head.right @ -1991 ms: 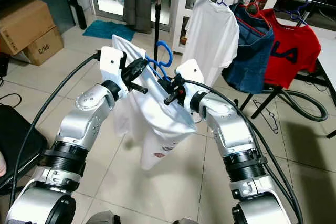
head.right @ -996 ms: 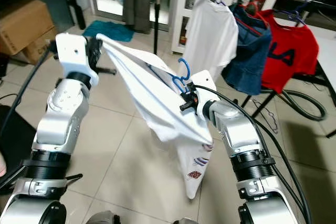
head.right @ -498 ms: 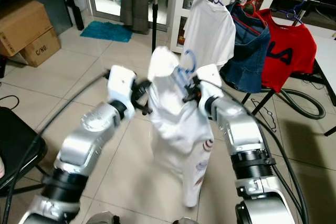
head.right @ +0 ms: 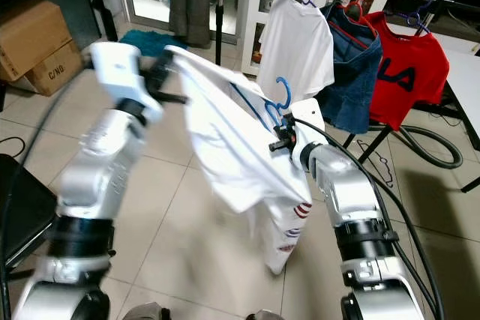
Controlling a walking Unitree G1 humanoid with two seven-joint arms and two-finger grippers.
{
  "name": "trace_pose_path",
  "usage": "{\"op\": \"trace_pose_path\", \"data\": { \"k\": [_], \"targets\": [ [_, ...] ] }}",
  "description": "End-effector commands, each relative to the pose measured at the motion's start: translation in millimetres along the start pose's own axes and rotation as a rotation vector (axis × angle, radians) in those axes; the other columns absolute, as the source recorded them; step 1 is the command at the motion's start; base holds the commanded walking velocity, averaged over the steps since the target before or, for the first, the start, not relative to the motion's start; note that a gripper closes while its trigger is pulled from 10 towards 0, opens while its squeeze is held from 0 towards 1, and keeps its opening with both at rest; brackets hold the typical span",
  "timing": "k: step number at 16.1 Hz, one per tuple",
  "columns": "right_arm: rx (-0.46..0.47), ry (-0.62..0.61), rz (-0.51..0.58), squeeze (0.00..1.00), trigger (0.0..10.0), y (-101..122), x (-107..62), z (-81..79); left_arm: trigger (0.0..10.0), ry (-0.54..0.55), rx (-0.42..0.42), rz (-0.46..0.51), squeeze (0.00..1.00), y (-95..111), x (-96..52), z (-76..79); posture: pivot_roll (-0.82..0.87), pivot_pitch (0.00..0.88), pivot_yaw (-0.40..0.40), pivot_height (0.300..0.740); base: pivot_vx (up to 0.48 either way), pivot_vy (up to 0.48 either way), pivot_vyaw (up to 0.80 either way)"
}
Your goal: Hang hanger
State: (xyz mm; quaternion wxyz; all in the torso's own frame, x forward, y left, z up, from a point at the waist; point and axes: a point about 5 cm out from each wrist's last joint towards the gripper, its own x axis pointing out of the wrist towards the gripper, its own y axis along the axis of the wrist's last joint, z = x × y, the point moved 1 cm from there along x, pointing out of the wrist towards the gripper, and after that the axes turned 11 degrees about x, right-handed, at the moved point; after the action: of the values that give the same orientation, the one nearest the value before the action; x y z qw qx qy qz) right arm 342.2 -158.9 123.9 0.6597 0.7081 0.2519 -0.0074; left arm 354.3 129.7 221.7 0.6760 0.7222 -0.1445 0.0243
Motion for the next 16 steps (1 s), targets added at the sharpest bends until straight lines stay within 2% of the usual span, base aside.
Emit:
{"op": "trace_pose_path", "data": {
  "k": [1, 2, 4, 6, 8, 9, 10, 11, 13, 15, 16],
  "targets": [
    [-0.003, 0.002, 0.014, 0.00, 0.0, -0.3, -5.7, 5.3, 0.0, 0.105, -0.007, 0.071, 0.00, 15.8, 3.0, -25.2, -0.02, 0.000, -0.072, 0.740, 0.000, 0.000, 0.00],
    [0.007, 0.047, 0.037, 0.00, 0.0, -0.7, -9.5, 1.7, 0.0, 0.119, 0.013, 0.063, 0.00, 14.9, 3.9, -35.4, -0.02, 0.000, -0.071, 0.740, 0.000, 0.000, 0.00],
    [0.031, 0.149, 0.088, 0.00, 0.0, 5.6, -14.8, -10.0, 0.0, 0.085, 0.033, 0.025, 0.00, 5.5, 2.1, -32.9, -0.02, 0.000, -0.065, 0.740, 0.000, 0.000, 0.00],
    [0.108, 0.280, 0.169, 0.00, 0.0, 21.0, -21.8, -25.7, 0.0, -0.024, 0.041, -0.051, 0.00, -12.4, -0.8, -10.6, -0.02, 0.000, -0.064, 0.740, 0.000, 0.000, 0.00],
    [0.264, 0.284, 0.220, 0.00, 0.0, 31.5, -20.5, -25.8, 0.0, -0.189, 0.048, -0.133, 0.00, -30.2, -6.0, 19.8, -0.02, 0.000, -0.065, 0.740, 0.000, 0.000, 0.00],
    [0.288, 0.276, 0.222, 0.00, 0.0, 32.4, -19.1, -25.0, 0.0, -0.207, 0.062, -0.141, 0.00, -35.5, -8.6, 26.0, -0.02, 0.000, -0.067, 0.740, 0.000, 0.000, 0.00],
    [0.386, 0.246, 0.255, 0.00, 0.0, 38.4, -16.0, -21.1, 0.0, -0.259, 0.058, -0.176, 0.00, -42.9, -14.2, 39.7, -0.02, 0.000, -0.068, 0.740, 0.000, 0.000, 0.00],
    [0.402, 0.239, 0.259, 0.00, 0.0, 39.5, -15.4, -20.1, 0.0, -0.274, 0.055, -0.179, 0.00, -43.6, -15.5, 43.1, -0.02, 0.000, -0.068, 0.740, 0.000, 0.000, 0.00],
    [0.275, 0.212, 0.201, 0.00, 0.0, 32.7, -13.4, -21.3, 0.0, -0.297, 0.037, -0.139, 0.00, -36.1, -14.2, 50.8, -0.02, 0.000, -0.069, 0.740, 0.000, 0.000, 0.00],
    [0.204, 0.185, 0.164, 0.00, 0.0, 26.8, -10.7, -24.2, 0.0, -0.303, 0.026, -0.091, 0.00, -24.7, -8.6, 50.5, -0.01, 0.000, -0.069, 0.740, 0.000, 0.000, 0.00],
    [0.200, 0.179, 0.162, 0.00, 0.0, 26.3, -10.0, -25.0, 0.0, -0.315, 0.026, -0.075, 0.00, -21.3, -7.6, 51.4, -0.01, 0.000, -0.068, 0.740, 0.000, 0.000, 0.00]
  ]
}}
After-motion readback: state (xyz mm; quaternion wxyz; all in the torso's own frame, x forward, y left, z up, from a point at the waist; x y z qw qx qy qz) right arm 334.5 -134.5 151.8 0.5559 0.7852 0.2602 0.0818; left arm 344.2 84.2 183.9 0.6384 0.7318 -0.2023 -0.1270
